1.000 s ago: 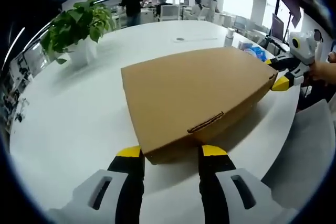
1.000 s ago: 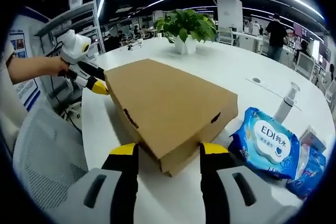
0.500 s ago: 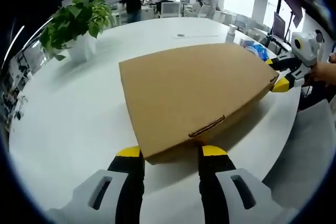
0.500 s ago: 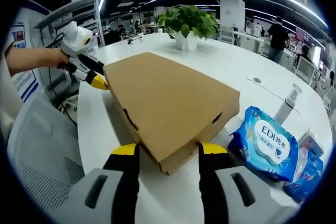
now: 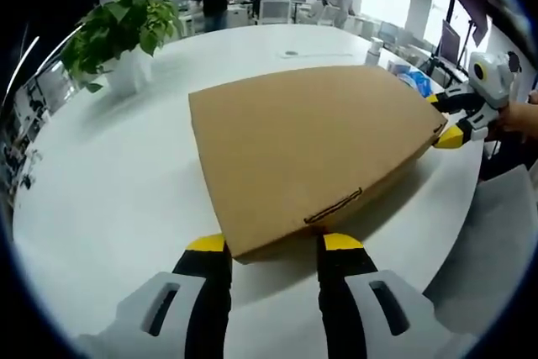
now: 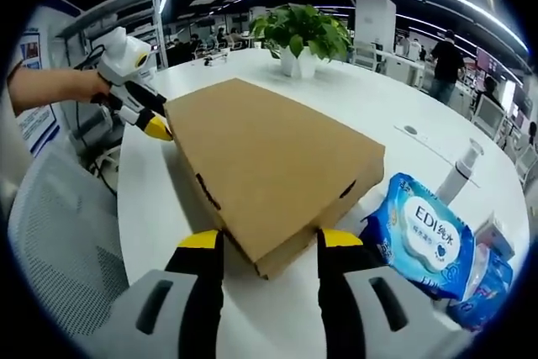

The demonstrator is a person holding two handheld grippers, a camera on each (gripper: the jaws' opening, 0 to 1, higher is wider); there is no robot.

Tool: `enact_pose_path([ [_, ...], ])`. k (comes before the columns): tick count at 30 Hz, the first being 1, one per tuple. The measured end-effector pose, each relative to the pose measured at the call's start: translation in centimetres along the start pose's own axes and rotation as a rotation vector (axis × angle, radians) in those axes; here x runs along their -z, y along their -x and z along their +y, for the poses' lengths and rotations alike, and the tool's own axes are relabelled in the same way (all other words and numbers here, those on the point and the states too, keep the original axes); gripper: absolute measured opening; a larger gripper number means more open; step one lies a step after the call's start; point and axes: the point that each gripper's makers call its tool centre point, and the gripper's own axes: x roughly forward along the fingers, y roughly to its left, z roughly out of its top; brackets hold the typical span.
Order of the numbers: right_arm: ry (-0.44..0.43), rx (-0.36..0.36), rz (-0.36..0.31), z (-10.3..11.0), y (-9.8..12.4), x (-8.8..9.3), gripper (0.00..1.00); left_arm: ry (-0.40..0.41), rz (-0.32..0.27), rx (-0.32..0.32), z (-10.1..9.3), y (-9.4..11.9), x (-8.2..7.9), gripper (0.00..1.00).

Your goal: Operate the shoe box by opening the lid, removing the specified soft item, and placing it in the target area until the item is outside and the box remains undamaged.

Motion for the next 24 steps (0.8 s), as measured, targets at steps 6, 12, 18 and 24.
enact_pose_path([
  [6,0.003,-0.002,0.004,-1.0,-0.4,-0.4,0.40,0.001,0.005,0.000,0.3,-0.6,-0.8,0.39],
  [12,0.002,-0.003,0.005,-2.2,-1.0,-0.9,0.40,0.001,0.002,0.002,0.8,-1.4,-1.7,0.39],
  [18,0.004,-0.005,0.008,-3.2,-1.6,-1.4,0.40,0.000,-0.002,0.003,1.3,-2.1,-2.6,0.39],
  [24,0.007,-0.004,0.011,-4.1,-2.2,-1.9,0.41,0.002,-0.006,0.004,1.9,-2.7,-3.5,0.38],
])
